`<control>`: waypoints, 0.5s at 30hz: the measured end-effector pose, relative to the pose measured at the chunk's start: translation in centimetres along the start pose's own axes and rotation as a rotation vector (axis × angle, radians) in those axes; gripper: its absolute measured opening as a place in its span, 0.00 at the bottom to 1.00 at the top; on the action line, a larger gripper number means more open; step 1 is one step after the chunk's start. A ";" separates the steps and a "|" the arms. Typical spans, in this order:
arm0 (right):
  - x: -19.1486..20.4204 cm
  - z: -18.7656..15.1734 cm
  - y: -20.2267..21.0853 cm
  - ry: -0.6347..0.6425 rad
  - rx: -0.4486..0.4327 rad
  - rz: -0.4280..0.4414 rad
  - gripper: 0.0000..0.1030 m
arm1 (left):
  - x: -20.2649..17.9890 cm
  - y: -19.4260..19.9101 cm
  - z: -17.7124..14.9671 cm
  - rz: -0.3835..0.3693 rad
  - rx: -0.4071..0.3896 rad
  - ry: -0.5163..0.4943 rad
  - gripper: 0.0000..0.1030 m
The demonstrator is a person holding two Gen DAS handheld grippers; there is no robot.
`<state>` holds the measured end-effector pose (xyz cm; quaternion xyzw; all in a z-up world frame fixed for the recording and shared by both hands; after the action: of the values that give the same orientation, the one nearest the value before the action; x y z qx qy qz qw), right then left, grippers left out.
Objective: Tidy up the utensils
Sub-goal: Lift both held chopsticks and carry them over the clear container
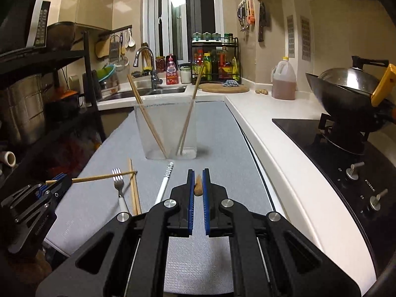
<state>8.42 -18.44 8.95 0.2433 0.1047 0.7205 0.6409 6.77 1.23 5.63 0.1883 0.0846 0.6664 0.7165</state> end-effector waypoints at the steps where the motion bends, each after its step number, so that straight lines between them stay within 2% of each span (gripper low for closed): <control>1: 0.2 0.4 -0.1 0.005 0.001 0.002 0.06 | 0.2 0.0 0.6 -0.008 -0.008 0.005 0.06; 9: 2.6 5.3 -1.5 0.044 0.058 0.051 0.06 | 3.3 -1.7 6.9 -0.046 -0.037 0.046 0.06; 15: 3.3 8.8 -2.3 0.051 0.076 0.043 0.06 | 4.2 -3.2 10.8 -0.064 -0.028 0.036 0.06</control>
<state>14.55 -16.32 16.17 0.2511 0.1431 0.7357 0.6125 14.14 3.56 14.88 0.1632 0.0942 0.6477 0.7383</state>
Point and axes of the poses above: each gripper's, at about its wrist camera, not at the fingertips, and y roughly against the way its jaws point, x to its left, z to its top, the point moved 7 cm from there along -y, roughly the way its jaws point, and after that the axes turned 11 degrees about -y, right-handed, at the moved point
